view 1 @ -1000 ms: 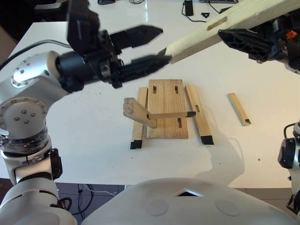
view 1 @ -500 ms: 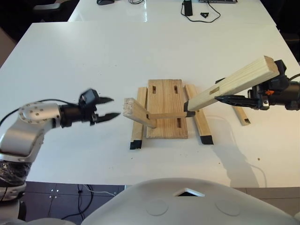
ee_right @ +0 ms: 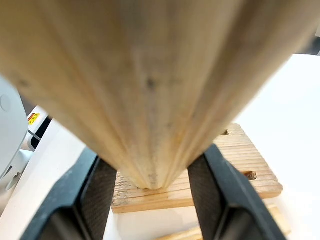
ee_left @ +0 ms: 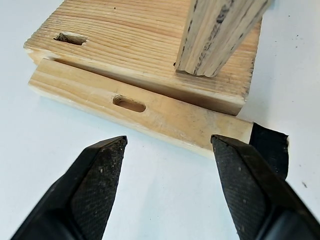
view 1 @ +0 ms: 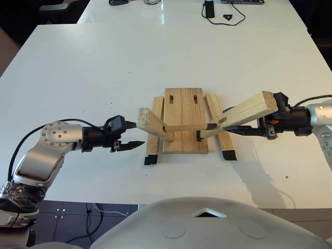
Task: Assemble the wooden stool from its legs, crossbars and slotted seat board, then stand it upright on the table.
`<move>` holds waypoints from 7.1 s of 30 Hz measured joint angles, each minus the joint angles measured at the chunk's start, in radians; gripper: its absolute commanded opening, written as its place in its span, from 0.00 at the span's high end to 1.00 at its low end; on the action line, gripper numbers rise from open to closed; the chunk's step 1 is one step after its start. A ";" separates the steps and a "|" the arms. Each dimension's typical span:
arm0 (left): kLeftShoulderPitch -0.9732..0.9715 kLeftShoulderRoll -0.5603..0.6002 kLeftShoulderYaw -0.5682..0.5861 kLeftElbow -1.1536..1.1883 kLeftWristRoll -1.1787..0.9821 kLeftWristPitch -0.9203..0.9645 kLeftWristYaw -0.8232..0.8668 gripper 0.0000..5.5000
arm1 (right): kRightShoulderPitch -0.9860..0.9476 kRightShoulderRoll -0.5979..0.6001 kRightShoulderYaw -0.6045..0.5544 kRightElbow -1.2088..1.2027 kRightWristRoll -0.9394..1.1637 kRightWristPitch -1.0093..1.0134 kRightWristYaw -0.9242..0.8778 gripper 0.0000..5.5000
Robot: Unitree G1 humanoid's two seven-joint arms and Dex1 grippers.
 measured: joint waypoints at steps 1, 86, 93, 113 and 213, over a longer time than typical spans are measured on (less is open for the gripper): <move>0.000 -0.002 0.000 -0.007 -0.001 0.007 0.000 0.43 | 0.003 0.001 0.001 -0.002 0.000 -0.003 -0.001 0.63; -0.687 -0.417 -0.217 0.248 -0.180 0.302 -0.197 0.43 | -0.335 -0.016 0.358 0.321 -0.105 -0.293 0.102 0.63; -0.687 -0.423 -0.273 0.257 -0.151 0.304 -0.211 0.43 | -0.348 -0.012 0.369 0.335 -0.105 -0.301 0.106 0.63; -0.659 -0.457 -0.266 0.316 -0.217 0.313 -0.197 0.43 | -0.358 -0.011 0.380 0.346 -0.105 -0.311 0.098 0.63; -0.229 -0.216 -0.111 -0.117 0.060 0.122 -0.004 0.43 | -0.475 -0.003 0.425 0.446 -0.104 -0.159 0.175 0.63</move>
